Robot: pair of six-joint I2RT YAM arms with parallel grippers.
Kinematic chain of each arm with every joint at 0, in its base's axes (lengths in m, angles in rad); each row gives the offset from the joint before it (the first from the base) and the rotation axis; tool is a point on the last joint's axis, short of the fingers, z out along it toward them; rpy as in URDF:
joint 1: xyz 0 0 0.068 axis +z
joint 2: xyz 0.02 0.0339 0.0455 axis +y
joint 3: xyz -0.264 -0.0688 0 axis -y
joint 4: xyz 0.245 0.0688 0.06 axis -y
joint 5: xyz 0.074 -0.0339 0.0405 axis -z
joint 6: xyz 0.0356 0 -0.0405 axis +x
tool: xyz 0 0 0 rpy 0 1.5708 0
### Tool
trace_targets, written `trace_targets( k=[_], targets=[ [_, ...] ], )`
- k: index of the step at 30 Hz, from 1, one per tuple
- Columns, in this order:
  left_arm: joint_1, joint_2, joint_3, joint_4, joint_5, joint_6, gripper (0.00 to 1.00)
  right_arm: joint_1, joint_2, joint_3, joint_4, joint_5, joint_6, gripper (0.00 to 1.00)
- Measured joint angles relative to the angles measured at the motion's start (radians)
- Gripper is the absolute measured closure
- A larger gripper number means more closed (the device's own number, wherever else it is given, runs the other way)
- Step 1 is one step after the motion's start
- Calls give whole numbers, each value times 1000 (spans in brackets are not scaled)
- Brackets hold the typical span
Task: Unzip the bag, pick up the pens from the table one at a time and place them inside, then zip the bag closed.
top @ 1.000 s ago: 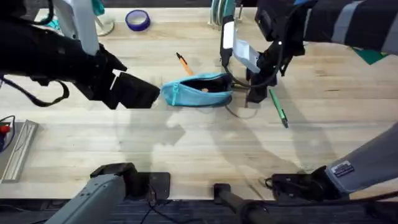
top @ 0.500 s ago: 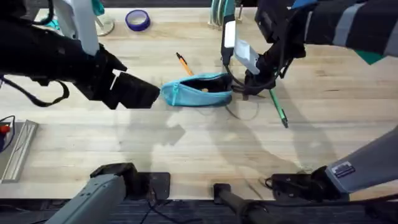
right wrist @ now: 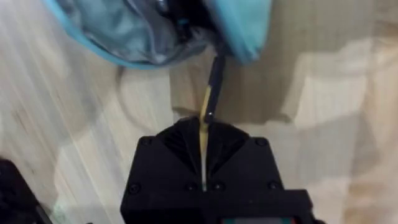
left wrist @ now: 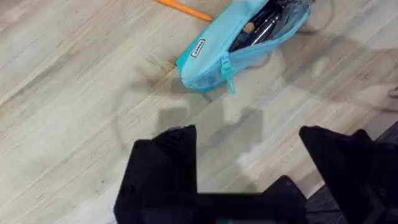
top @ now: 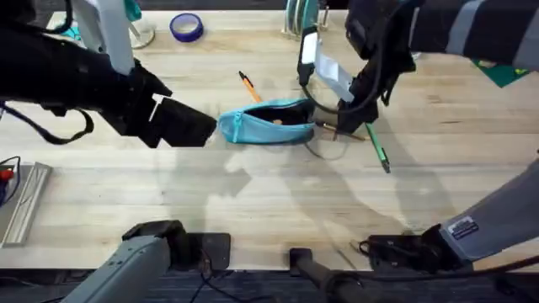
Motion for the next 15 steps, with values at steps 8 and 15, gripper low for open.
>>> trace_targets(
  k=[8,15],
  targets=[
    [0,0,0,0,0,0,6,0,3,172,-73,65,0,968],
    [0,0,0,0,0,0,6,0,2,306,-160,76,0,968]
  ],
)
